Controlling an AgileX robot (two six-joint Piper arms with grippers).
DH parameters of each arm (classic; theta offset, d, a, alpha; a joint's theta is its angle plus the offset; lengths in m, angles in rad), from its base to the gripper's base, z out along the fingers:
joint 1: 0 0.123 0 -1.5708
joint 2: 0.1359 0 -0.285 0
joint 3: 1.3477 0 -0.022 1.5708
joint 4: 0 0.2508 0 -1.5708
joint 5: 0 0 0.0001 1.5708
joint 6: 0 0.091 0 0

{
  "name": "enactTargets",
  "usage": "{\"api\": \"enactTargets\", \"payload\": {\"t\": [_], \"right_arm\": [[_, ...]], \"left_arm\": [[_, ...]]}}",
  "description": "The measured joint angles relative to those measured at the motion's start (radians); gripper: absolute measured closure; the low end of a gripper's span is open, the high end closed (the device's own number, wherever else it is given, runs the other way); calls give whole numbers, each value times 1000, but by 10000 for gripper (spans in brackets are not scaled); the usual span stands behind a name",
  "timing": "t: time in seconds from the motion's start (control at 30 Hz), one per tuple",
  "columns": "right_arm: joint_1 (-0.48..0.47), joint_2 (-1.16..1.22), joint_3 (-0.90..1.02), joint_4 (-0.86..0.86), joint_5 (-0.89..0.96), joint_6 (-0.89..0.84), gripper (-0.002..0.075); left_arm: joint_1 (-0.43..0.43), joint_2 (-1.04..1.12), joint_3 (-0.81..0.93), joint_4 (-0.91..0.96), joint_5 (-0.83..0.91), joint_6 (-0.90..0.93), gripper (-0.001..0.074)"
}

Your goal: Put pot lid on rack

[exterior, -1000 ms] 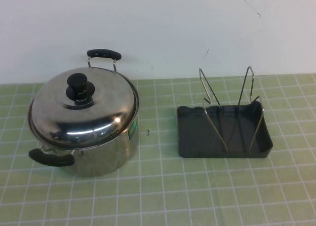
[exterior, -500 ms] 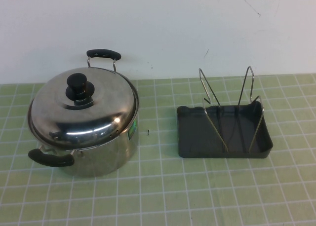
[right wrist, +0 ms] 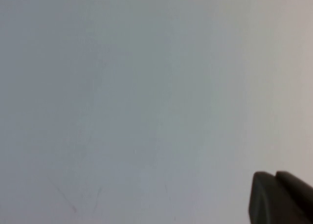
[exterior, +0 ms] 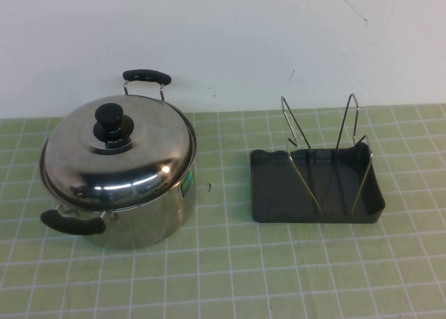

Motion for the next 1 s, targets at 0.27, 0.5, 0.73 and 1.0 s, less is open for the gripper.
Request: {"api": "enactTargets", "payload": {"t": [0.27, 0.5, 0.73, 1.0], "right_arm": [[0, 206, -45, 0, 116, 60, 727], [0, 293, -45, 19, 126, 104, 727], [0, 368, -45, 8, 131, 88, 727], [0, 408, -45, -3, 139, 88, 727]], "left_arm": [[0, 226, -95, 21, 60, -2, 738], [0, 413, -95, 42, 52, -27, 738], [0, 614, -100, 166, -110, -105, 734], [-60, 835, -190, 643, -265, -466, 417]]}}
